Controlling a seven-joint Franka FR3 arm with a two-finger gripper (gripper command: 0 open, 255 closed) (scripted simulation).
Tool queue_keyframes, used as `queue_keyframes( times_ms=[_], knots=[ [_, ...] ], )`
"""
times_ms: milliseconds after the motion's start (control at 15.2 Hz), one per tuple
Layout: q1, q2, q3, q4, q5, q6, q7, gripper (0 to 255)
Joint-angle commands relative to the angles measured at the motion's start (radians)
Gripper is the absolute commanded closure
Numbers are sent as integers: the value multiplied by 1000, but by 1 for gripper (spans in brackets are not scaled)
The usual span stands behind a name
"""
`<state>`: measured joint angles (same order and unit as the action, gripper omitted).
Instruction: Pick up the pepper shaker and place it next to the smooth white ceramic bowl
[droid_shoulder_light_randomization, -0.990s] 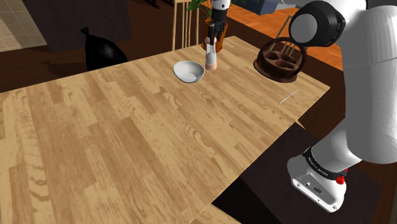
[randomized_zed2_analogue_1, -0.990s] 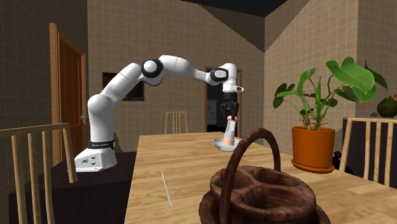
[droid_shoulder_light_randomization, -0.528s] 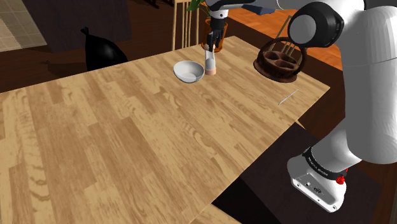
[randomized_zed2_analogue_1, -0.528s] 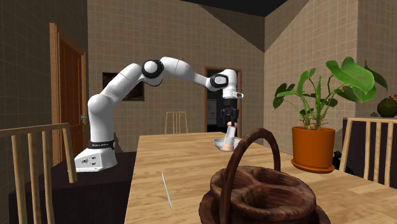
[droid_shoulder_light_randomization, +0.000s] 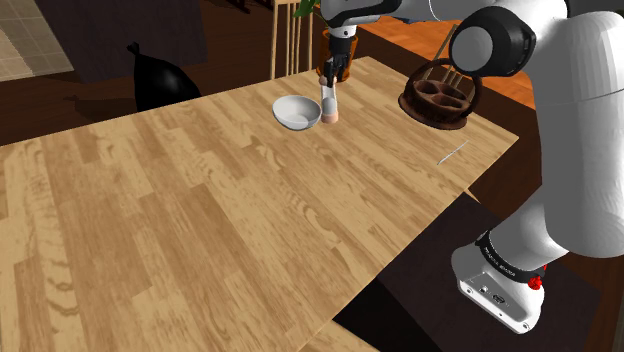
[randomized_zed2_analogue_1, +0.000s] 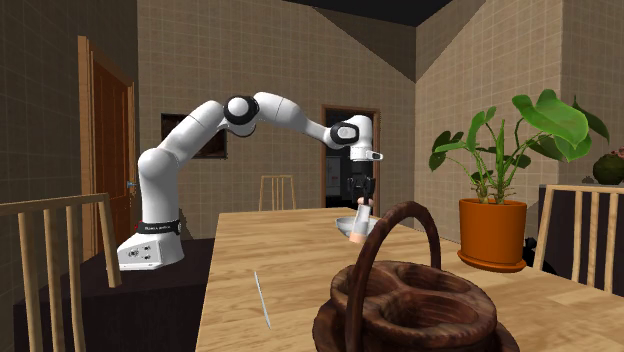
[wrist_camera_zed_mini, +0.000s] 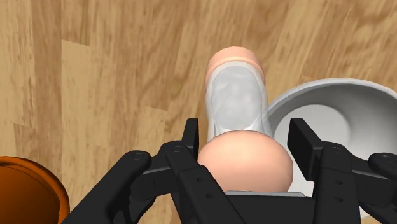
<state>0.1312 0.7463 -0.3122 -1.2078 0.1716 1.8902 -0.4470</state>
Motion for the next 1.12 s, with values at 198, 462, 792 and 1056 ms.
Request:
queue_keyframes(
  times_ms=[198,462,792,1056],
  knots=[
    [0,0,0,0,0,1,0,0],
    [0,0,0,0,0,1,0,0],
    [-7,-15,-4,104,-7,-117,8,0],
    [-7,-15,-4,104,-7,-117,8,0]
  ],
)
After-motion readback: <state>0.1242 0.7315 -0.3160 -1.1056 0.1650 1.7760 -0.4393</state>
